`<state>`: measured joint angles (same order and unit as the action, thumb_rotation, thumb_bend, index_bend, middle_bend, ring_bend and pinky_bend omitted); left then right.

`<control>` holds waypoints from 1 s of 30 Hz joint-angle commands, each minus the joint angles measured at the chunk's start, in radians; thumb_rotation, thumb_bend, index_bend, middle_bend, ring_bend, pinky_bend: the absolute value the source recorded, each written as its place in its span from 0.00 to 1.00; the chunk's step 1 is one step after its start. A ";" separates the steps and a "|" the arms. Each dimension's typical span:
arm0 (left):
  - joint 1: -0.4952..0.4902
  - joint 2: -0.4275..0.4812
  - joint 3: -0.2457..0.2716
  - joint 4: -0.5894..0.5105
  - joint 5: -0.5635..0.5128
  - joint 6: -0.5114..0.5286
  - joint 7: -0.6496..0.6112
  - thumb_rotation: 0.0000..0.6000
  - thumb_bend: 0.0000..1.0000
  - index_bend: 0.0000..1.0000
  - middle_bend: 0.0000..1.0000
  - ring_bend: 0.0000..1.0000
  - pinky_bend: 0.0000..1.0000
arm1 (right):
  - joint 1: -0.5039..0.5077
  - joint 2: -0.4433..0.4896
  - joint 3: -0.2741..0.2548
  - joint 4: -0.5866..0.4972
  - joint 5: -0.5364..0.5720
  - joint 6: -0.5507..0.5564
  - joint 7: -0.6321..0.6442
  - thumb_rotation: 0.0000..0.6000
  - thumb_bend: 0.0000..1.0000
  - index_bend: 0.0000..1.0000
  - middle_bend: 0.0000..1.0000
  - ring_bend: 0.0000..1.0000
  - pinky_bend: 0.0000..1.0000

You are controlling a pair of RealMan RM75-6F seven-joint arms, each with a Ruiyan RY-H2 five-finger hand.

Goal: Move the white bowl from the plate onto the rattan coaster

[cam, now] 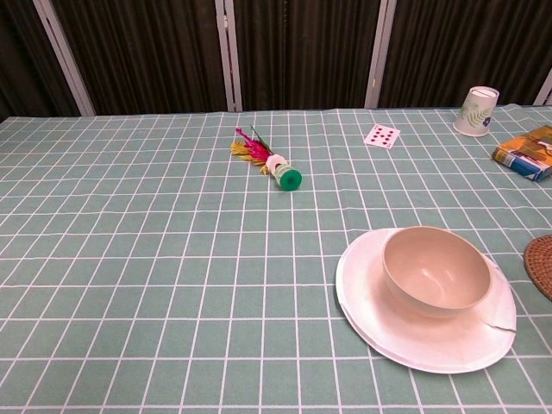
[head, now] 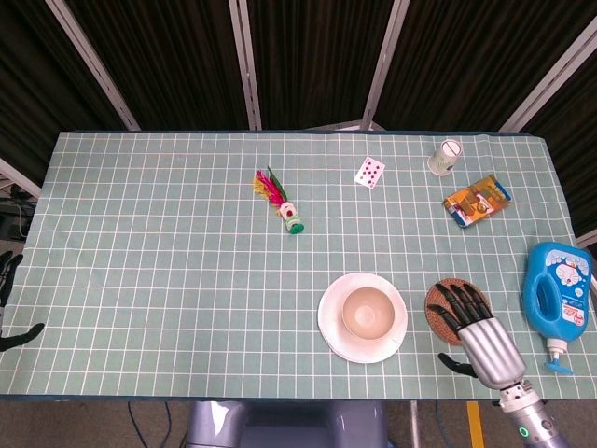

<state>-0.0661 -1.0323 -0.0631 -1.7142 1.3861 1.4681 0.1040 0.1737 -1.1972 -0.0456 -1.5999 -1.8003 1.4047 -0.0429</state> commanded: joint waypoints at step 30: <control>0.002 0.005 -0.001 0.004 0.000 -0.001 -0.018 1.00 0.00 0.00 0.00 0.00 0.00 | 0.153 -0.335 0.003 0.256 0.038 -0.136 0.081 1.00 0.18 0.46 0.17 0.00 0.00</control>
<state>-0.0643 -1.0275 -0.0645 -1.7103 1.3858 1.4671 0.0863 0.3249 -1.5280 -0.0421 -1.3488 -1.7665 1.2716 0.0365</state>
